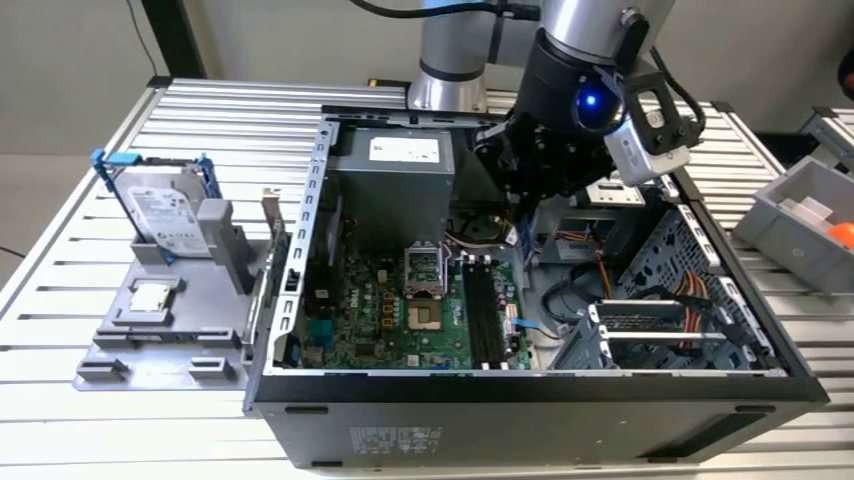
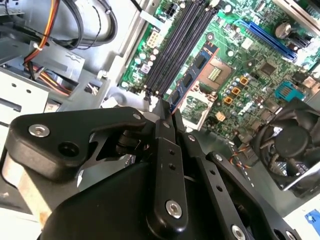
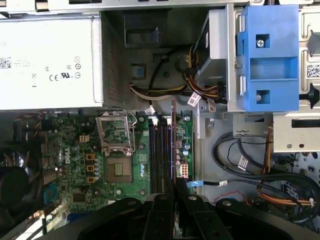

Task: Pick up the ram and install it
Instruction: 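Insert the ram into the slot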

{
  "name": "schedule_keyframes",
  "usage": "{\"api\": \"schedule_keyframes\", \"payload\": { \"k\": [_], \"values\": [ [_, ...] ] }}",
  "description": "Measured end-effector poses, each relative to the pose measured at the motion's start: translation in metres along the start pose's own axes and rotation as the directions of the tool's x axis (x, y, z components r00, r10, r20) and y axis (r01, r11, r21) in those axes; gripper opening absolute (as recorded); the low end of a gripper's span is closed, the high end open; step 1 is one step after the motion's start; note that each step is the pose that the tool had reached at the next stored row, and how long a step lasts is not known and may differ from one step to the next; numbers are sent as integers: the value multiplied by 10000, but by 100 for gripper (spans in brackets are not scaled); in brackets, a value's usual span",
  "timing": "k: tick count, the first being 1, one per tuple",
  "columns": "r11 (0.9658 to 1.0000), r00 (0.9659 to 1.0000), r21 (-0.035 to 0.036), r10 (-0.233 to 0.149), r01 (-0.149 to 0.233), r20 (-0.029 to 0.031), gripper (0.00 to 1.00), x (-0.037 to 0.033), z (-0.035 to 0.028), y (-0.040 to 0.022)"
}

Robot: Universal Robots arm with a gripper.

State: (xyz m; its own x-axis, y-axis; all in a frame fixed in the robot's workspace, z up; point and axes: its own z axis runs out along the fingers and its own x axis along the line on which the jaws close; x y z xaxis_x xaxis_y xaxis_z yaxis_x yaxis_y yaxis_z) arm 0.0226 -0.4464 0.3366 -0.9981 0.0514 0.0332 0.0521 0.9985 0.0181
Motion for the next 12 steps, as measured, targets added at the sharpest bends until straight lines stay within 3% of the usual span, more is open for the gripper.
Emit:
{"api": "schedule_keyframes", "payload": {
  "k": [12],
  "values": [
    [10000,10000,53,2,-1,-32,0,-21,53,-14]
  ]
}}
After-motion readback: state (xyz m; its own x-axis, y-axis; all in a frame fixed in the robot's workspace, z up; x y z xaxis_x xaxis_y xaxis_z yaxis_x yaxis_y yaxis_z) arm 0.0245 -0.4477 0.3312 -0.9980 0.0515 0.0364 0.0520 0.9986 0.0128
